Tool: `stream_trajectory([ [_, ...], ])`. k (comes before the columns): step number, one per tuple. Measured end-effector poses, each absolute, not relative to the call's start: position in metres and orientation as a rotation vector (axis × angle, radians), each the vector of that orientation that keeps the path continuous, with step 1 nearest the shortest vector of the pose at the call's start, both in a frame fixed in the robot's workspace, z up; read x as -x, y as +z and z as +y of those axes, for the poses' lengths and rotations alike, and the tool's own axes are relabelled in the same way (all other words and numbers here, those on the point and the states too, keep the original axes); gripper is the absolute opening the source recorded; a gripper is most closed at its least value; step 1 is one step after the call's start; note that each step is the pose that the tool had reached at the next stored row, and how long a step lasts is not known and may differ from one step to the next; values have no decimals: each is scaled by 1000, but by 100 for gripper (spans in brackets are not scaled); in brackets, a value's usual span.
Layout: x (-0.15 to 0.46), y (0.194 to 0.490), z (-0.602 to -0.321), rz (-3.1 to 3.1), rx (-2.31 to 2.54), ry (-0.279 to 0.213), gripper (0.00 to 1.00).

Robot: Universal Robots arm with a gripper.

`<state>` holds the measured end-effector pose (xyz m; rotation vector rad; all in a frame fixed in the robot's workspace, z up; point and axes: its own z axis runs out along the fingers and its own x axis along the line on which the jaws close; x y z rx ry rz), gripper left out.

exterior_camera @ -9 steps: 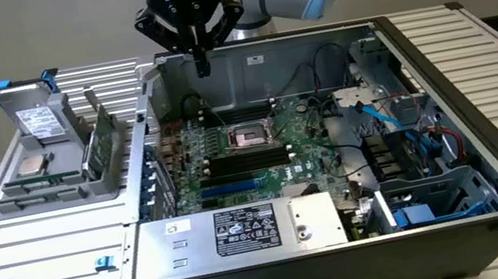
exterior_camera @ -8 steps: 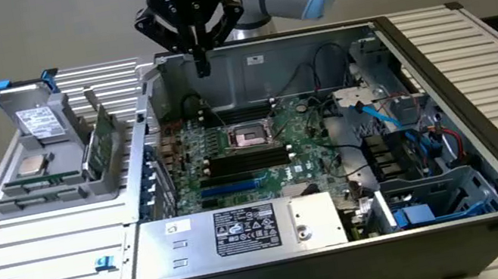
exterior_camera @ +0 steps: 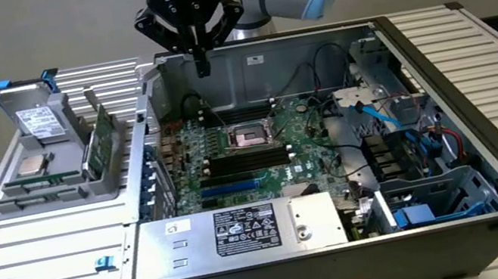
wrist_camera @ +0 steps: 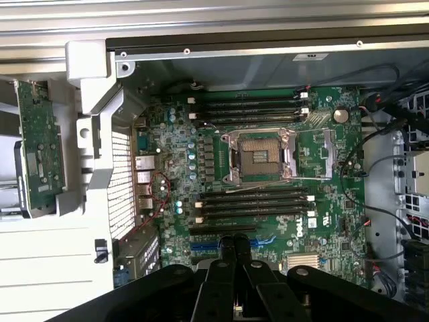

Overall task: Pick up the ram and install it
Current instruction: 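Reach for the ram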

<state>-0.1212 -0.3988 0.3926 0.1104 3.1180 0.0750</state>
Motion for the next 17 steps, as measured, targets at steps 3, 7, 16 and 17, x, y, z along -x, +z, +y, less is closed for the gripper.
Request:
stream_trajectory([
  [3, 121, 393, -399, 3118, -110, 75, 11],
  [7, 125, 393, -399, 3118, -111, 75, 11],
  [16, 165, 393, -399, 3118, -110, 75, 11],
  [17, 169, 393, -399, 3118, -110, 75, 11],
])
